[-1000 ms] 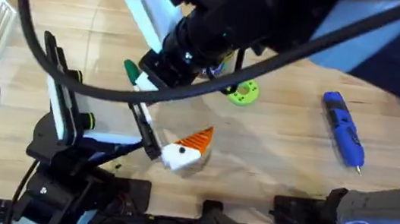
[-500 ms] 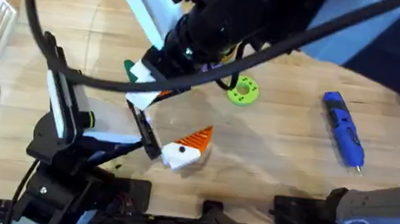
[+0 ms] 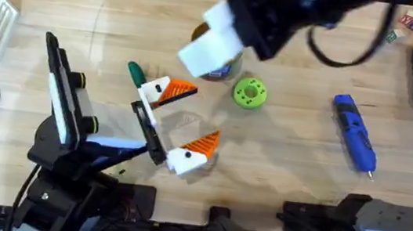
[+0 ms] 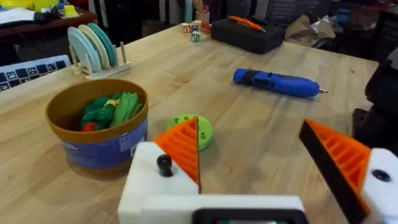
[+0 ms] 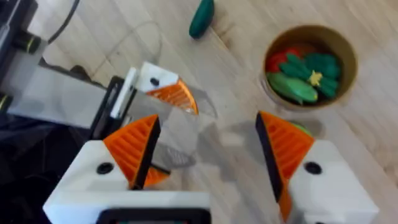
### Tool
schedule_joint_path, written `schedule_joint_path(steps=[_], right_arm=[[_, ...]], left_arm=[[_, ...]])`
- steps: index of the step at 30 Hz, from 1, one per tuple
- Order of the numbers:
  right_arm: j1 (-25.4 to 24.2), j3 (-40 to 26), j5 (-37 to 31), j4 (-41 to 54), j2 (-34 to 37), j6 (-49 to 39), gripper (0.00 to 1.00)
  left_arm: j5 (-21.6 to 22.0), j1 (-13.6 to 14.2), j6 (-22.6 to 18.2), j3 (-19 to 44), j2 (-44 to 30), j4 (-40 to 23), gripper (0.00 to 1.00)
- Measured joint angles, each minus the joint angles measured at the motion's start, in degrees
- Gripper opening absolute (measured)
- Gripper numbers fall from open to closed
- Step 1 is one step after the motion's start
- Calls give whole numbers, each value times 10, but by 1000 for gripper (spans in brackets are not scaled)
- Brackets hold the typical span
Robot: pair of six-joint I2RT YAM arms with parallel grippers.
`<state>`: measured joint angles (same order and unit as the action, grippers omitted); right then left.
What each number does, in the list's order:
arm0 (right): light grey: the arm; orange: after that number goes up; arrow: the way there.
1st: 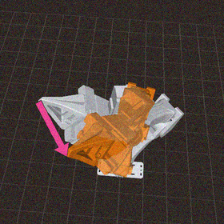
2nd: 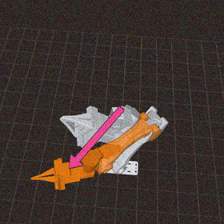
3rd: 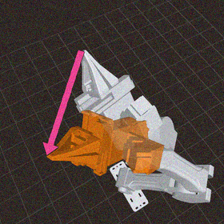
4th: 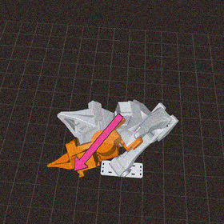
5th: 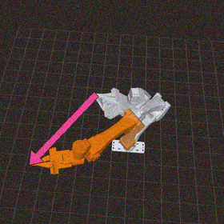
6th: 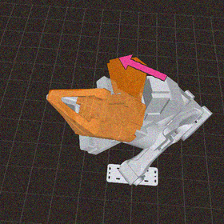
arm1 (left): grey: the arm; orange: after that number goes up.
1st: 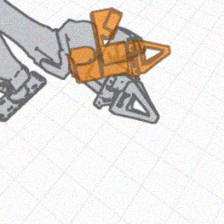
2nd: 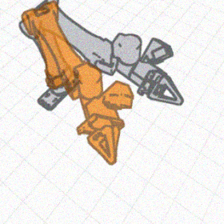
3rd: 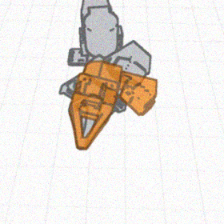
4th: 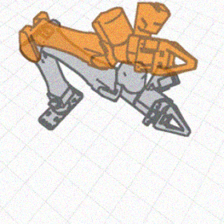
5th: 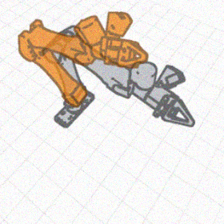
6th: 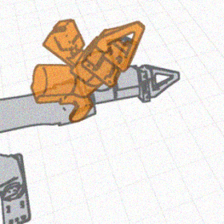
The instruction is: Pick up the gripper from the table and insert it into the empty holder that is missing its gripper. Then pick up a screw, insert it into the mounting hole, and use the screwdriver to tighten it. Finally, clean up the table by picking up the vegetable and placing it into the bucket.
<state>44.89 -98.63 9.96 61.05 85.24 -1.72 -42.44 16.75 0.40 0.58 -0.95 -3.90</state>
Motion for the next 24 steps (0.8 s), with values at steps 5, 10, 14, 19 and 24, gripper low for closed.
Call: schedule_joint_path(steps=[5,10,14,19,24], right_arm=[[-26,0,21,84,-48,-16,948],[-50,58,63,81,-105,-24,950],[-83,155,119,7,-177,-20,950],[-125,273,176,-39,-289,-2,950],[-156,338,214,-61,-360,19,951]], left_arm=[[0,0,0,0,0,0,986],[0,0,0,0,0,0,987],[0,0,0,0,0,0,974],[0,0,0,0,0,0,815],[0,0,0,0,0,0,305]])
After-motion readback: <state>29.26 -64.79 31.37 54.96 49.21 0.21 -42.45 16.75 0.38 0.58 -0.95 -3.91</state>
